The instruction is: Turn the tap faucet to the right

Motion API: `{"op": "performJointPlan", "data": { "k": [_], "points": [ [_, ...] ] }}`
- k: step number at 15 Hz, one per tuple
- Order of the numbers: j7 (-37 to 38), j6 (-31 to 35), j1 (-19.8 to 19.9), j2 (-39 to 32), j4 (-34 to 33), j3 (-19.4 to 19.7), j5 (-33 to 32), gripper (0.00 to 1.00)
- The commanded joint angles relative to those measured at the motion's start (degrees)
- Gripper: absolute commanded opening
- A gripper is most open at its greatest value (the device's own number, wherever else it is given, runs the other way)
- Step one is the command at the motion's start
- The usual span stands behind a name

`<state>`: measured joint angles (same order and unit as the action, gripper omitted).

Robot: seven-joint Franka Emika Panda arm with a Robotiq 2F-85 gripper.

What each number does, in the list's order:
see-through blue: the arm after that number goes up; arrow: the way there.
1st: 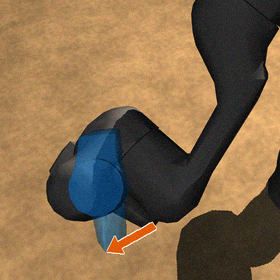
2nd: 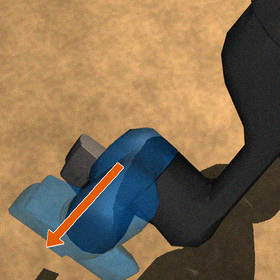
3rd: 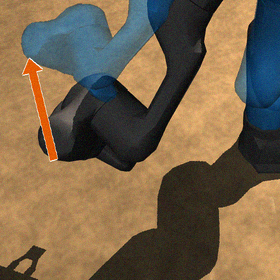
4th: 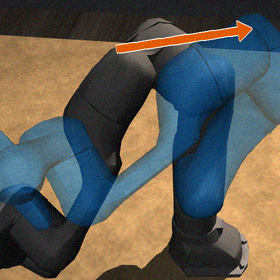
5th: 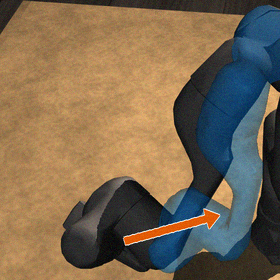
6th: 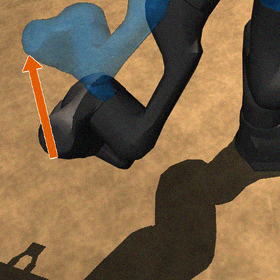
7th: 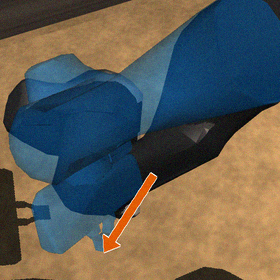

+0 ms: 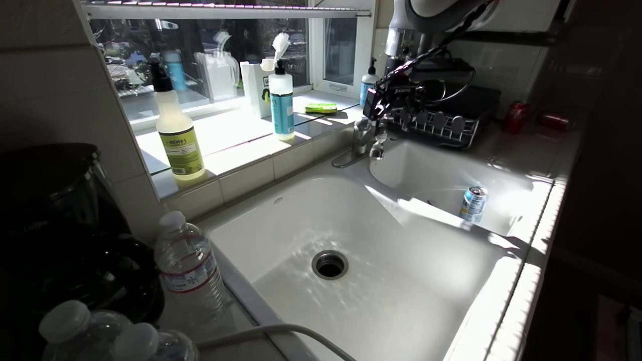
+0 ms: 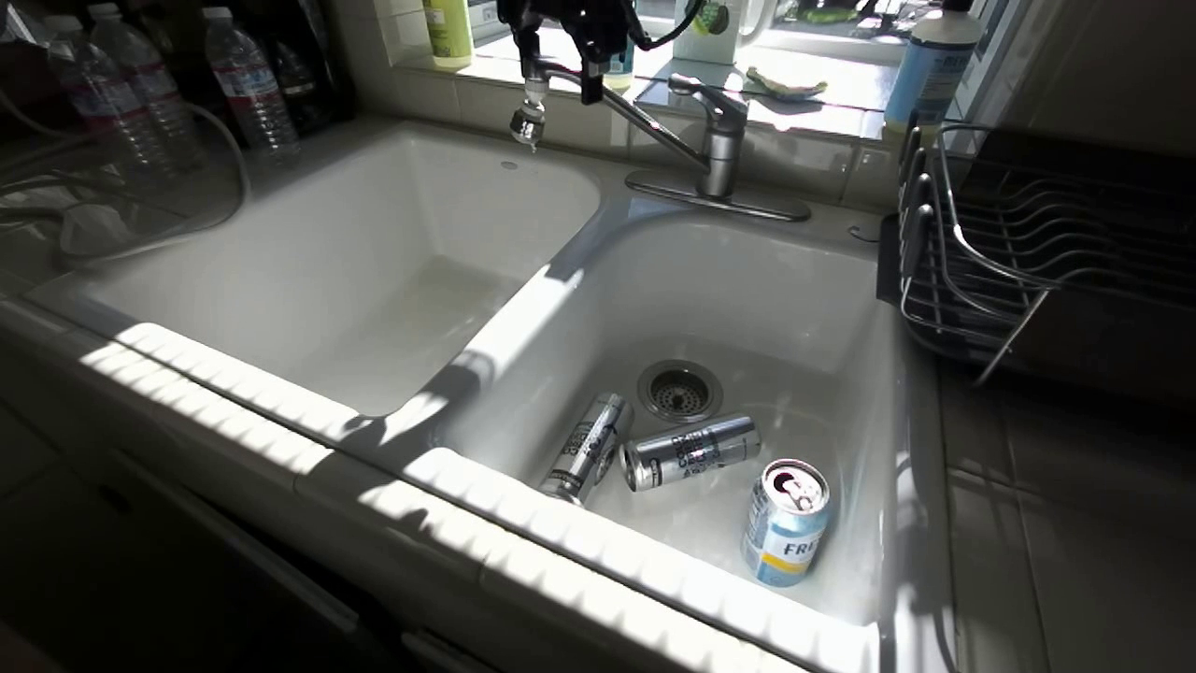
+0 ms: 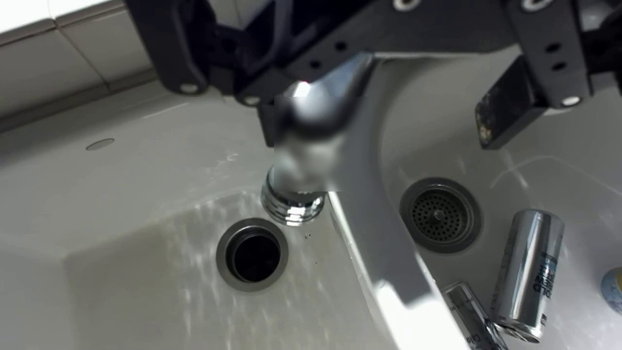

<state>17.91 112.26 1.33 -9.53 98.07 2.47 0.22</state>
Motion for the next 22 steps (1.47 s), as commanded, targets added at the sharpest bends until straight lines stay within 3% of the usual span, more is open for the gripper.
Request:
{"op": "performJointPlan", "data": {
  "k": [1,22],
  "points": [
    [-3.98,-1.84,0.49,1.05,1.11,0.39,-0.3,1.0],
    [-14.45,-2.15,2.28,5.68,7.29,2.4,-6.33,1.0]
  ]
}}
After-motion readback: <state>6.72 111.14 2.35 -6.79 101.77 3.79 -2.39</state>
